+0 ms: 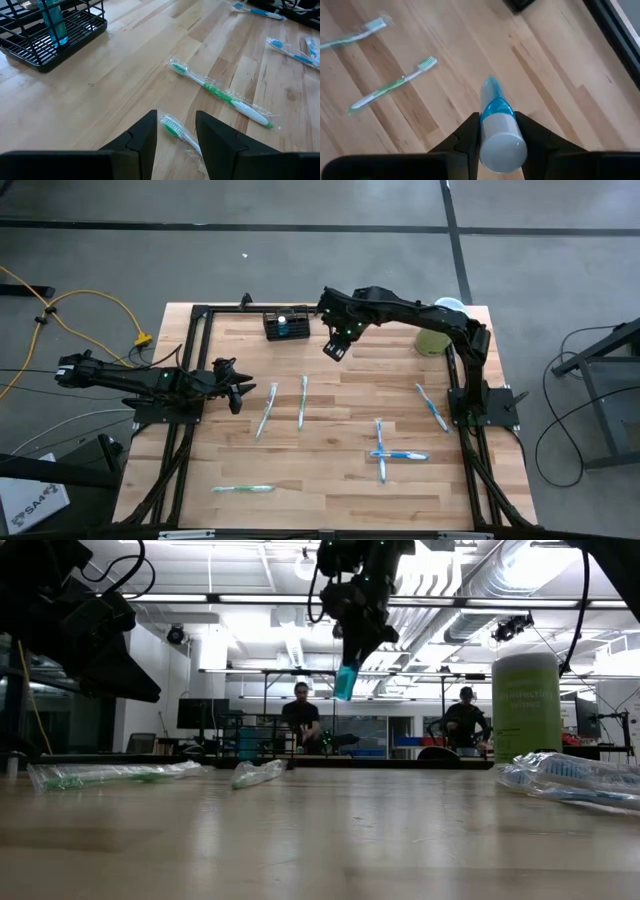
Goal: Pick & Place toothbrushing station
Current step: Put the blue mouthwash bottle into the wire organizer
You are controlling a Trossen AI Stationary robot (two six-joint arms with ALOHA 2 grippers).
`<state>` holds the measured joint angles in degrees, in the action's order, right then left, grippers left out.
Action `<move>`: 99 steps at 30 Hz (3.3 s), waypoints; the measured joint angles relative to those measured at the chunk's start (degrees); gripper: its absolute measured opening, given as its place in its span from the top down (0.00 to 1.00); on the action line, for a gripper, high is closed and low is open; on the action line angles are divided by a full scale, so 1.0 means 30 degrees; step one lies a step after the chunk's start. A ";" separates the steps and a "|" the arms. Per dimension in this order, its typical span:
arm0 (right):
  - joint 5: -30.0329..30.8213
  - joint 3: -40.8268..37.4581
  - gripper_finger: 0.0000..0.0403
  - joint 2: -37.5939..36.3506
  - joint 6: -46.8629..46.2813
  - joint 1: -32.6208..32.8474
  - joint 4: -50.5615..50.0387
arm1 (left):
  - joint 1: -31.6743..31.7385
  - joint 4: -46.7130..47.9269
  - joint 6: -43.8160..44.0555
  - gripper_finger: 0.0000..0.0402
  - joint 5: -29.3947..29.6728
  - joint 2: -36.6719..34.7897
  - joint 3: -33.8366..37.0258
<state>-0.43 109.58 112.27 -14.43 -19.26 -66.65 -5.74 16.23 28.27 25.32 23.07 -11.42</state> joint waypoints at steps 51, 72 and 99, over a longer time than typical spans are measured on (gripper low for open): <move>0.0044 -0.0007 0.77 0.0000 0.1172 0.7572 0.1562 | 0.0000 -0.0114 0.0024 0.67 0.0001 0.0002 0.0000; 0.0007 -0.0007 0.77 0.0000 0.0747 0.7968 0.1614 | -0.0015 -0.4661 -0.0940 0.67 -0.3842 0.0461 0.0000; -0.0846 -0.0007 0.77 0.0000 0.0747 0.9359 0.2456 | 0.0000 -1.4937 -0.3101 0.67 -1.0251 1.5904 -0.5754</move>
<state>-2.96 109.56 112.27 -12.19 8.82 -59.29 -5.74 -28.58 18.96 -5.43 70.78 -28.68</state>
